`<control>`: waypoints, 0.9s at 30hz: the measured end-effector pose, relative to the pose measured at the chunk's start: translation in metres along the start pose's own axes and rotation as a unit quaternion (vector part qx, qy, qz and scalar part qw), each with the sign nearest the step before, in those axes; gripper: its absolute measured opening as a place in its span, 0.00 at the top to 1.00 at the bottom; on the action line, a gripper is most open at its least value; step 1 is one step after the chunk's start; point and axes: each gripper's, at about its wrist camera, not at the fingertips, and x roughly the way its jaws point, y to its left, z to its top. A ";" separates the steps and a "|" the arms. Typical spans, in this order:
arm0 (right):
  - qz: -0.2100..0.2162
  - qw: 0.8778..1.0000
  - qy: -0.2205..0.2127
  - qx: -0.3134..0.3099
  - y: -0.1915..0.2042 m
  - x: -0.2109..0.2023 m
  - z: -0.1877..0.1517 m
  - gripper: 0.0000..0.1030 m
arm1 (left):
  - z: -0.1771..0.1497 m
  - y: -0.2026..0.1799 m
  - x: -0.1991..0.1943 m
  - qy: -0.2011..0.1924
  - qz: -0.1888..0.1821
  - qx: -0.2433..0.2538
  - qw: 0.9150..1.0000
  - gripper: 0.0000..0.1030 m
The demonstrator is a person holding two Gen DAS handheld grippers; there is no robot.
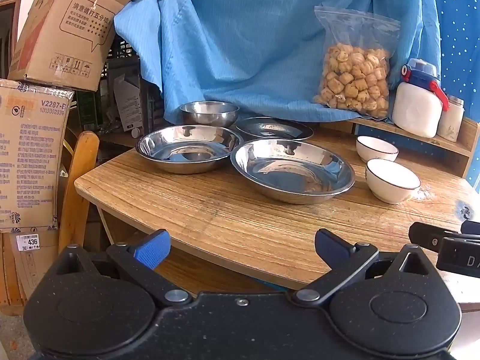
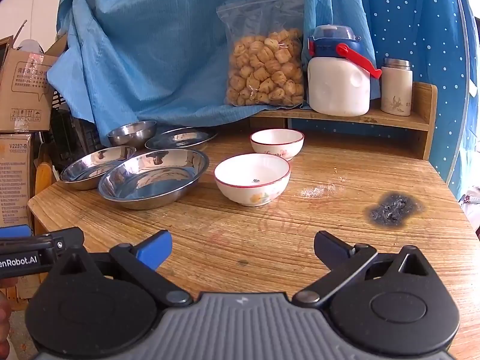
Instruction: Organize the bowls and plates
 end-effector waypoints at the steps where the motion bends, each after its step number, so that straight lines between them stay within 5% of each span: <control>1: 0.000 1.000 -0.001 0.000 0.000 0.000 0.000 0.00 | 0.000 0.002 0.002 0.001 0.000 0.000 1.000 0.01; 27: -0.006 1.000 0.007 0.001 -0.001 0.000 0.001 0.00 | 0.002 0.003 0.005 0.003 -0.004 -0.005 1.000 0.01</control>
